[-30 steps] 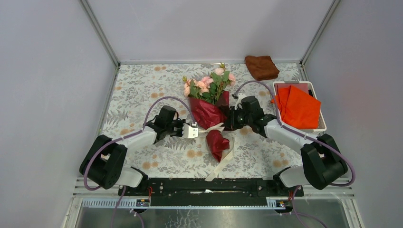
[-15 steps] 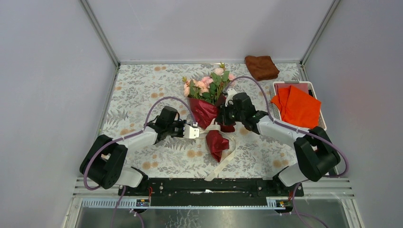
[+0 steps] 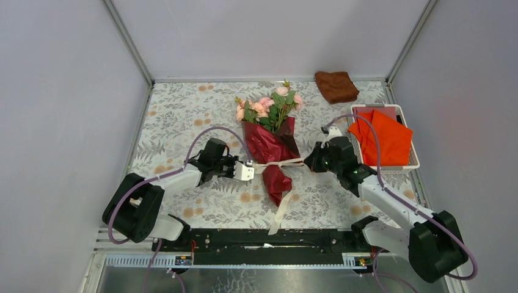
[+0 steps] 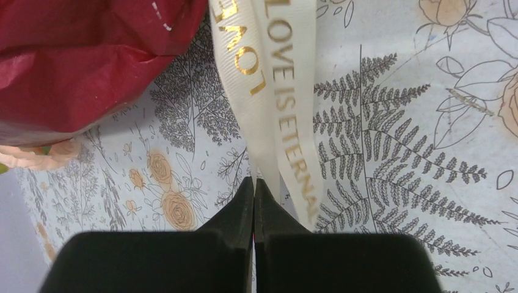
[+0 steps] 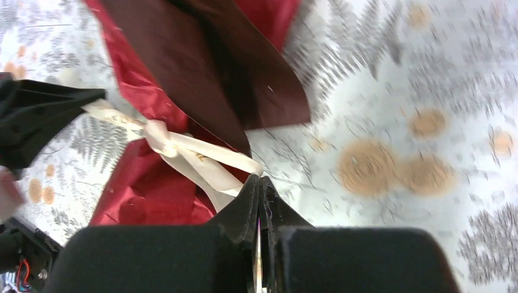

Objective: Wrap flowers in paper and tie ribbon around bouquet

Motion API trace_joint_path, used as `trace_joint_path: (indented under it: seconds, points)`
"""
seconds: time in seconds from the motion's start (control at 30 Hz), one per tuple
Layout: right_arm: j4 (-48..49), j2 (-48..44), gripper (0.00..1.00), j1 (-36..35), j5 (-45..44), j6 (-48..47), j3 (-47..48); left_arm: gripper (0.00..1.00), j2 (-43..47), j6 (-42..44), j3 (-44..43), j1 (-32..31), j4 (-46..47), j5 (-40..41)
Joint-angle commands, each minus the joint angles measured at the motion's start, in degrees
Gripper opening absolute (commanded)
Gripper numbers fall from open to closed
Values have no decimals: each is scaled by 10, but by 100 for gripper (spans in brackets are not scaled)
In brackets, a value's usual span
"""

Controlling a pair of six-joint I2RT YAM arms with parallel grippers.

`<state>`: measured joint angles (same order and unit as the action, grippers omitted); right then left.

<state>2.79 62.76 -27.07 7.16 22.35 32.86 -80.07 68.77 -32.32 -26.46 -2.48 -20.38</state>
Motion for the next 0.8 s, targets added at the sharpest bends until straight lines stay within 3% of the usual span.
trace_joint_path:
  seconds: [0.0,0.37,0.5,0.6,0.63,0.7,0.77]
  points:
    - [-24,-53,0,43,-40,48,-52,0,5,23,12,11,10,17]
    - [16,27,0,156,35,73,-103,0,-5,92,42,55,16,31]
    - [47,62,0,166,74,59,-98,0,17,91,32,56,-15,4]
    - [84,63,0,146,163,19,-81,0,29,73,15,52,-39,-26]
    - [85,53,3,125,179,-5,-71,0,28,70,13,51,-39,-26]
    - [96,27,23,78,209,-22,-59,0,26,67,10,50,-38,-24]
    - [131,5,33,44,233,-4,-61,0,26,65,11,50,-35,-24]
